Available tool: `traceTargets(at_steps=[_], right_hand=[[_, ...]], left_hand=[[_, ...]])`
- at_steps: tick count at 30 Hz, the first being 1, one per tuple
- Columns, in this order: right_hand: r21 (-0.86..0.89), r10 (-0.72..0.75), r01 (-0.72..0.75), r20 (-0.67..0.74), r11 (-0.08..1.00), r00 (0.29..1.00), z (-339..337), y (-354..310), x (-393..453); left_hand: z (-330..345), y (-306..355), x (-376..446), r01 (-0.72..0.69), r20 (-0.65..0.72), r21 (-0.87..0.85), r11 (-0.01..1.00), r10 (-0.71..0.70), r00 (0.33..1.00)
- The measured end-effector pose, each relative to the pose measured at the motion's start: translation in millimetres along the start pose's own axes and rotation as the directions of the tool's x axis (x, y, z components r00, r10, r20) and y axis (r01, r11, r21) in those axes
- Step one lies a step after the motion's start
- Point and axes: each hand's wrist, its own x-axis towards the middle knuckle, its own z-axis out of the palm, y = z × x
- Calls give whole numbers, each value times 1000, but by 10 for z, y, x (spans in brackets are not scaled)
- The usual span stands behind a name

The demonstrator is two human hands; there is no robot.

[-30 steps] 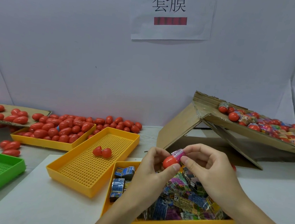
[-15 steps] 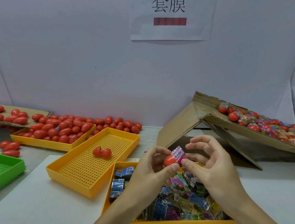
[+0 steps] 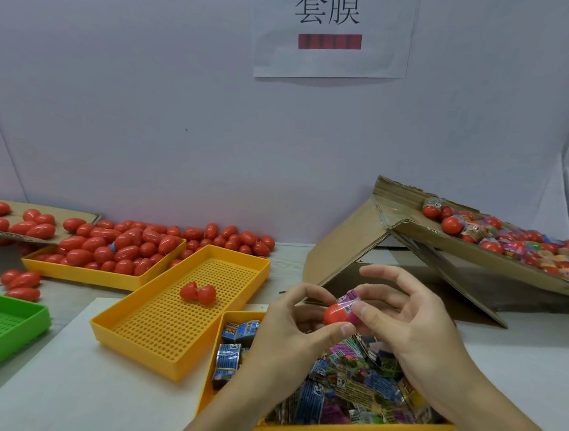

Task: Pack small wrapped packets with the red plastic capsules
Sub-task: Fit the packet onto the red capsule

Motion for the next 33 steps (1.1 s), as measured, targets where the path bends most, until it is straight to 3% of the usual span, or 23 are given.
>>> traceTargets(at_steps=[33], right_hand=[[-191,-5,9,21,982,1000,14,-17,-32]], left_hand=[[17,-13,5,13,-6,67,998,-13,1000]])
